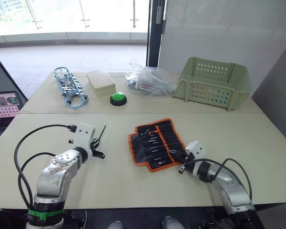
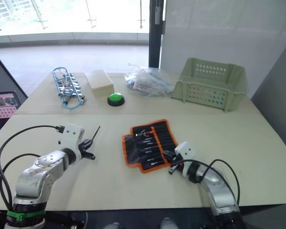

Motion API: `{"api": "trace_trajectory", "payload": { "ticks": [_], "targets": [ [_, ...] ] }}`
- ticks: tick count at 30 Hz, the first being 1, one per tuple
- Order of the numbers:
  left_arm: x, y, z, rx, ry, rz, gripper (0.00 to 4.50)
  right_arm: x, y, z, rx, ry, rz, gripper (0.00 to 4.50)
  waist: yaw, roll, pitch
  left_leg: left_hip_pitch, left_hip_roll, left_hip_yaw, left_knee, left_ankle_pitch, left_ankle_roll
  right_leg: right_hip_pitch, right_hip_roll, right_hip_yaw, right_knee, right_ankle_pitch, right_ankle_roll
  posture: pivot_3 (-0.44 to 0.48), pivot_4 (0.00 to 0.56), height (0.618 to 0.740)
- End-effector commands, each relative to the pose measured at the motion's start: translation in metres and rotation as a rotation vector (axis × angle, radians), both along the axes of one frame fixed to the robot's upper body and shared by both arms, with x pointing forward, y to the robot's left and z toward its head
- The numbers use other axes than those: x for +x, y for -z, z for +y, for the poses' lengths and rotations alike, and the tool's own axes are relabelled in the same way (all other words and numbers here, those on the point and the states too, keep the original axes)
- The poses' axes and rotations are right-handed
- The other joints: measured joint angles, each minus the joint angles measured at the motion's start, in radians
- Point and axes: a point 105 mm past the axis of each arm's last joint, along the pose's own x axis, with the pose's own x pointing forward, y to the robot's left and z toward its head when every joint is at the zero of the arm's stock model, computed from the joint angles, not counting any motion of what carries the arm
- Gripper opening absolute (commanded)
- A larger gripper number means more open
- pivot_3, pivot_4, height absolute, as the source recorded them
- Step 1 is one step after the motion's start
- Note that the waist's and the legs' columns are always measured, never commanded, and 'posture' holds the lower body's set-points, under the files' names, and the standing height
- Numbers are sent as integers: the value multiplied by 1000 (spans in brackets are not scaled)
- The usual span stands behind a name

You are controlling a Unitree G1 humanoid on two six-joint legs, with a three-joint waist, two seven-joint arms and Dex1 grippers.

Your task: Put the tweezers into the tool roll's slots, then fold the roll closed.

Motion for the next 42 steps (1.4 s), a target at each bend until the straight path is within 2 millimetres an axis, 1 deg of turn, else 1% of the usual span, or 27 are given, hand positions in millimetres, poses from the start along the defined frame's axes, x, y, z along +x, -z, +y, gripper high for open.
{"api": "trace_trajectory", "payload": {
  "ticks": [1,3,4,7,14,15,16,17,20,22,24,26,28,30,37,40,42],
  "targets": [
    [-9,-10,9,35,50,-36,31,-10,25,6,-30,-34,101,0,1,0,0,0,0,0,0,0,0,0,0,0,0,0,0,0,150,740],
    [-18,-10,16,23,96,-31,31,-9,24,7,-31,-38,99,0,0,0,0,0,0,0,0,0,0,0,0,0,0,0,0,0,150,740],
    [-21,-13,18,-2,119,-42,307,-9,24,7,-31,-40,99,0,0,0,0,0,1,0,0,0,0,0,0,0,0,0,0,0,150,740],
    [-27,-19,22,-39,156,-63,1287,-8,24,9,-32,-49,98,0,2,0,1,0,1,0,0,0,0,0,0,0,0,0,0,0,150,740],
    [-34,-25,28,-81,181,-108,3632,-6,24,11,-34,-66,98,0,-1,0,1,0,1,0,0,0,0,0,0,0,0,0,0,0,150,740],
    [-34,-25,29,-91,179,-113,3870,-6,24,11,-34,-67,98,0,-1,0,1,0,2,0,0,0,0,0,1,0,0,0,-1,0,150,740],
    [-36,-26,30,-133,185,-121,4292,-6,24,12,-34,-69,99,0,-1,0,1,0,2,0,0,0,0,0,1,0,0,0,-1,0,150,740],
    [-37,-28,33,-162,183,-130,4460,-6,24,12,-33,-71,100,0,-1,0,1,0,2,0,0,0,0,0,1,0,0,0,-1,0,150,740],
    [-39,-36,38,-238,209,-154,4460,-7,25,14,-32,-76,103,0,-2,0,1,0,2,1,0,0,0,0,1,0,0,0,-1,0,150,740],
    [-38,-38,53,-236,192,-163,4460,-8,25,15,-30,-78,105,0,-2,0,1,0,2,1,0,0,0,0,1,0,0,0,-1,0,150,740],
    [-39,-35,65,-209,177,-149,4460,-8,26,15,-30,-79,106,0,-3,0,1,0,3,1,0,0,0,0,1,0,0,0,-1,0,150,740],
    [-42,-24,74,-159,199,-114,4460,-9,26,16,-27,-78,108,0,-4,0,1,1,3,1,-1,0,0,-1,2,0,0,0,-1,0,150,740],
    [-45,-16,77,-122,231,-84,4460,-10,27,16,-24,-77,111,0,-5,0,1,1,3,1,-1,0,0,-1,2,0,-1,0,-1,0,150,740],
    [-42,-9,79,-106,231,-61,4460,-10,27,17,-23,-77,111,0,-3,1,1,1,3,1,-2,-1,0,-1,2,0,-1,0,-1,0,150,740],
    [-30,0,59,-83,231,-6,4460,-11,26,15,-20,-68,110,0,-3,0,1,1,6,2,-2,-1,-1,-1,4,-1,-1,0,-2,0,150,740],
    [-23,6,43,-39,177,17,4460,-12,27,15,-20,-62,113,0,-1,0,1,1,8,2,-2,-2,-1,-1,6,-1,-1,0,-2,0,150,740],
    [-24,10,34,-33,161,36,4460,-12,27,16,-17,-62,113,0,-1,0,1,1,9,2,-2,-2,-2,-1,6,-1,-1,0,-2,0,150,740]
  ]
}}
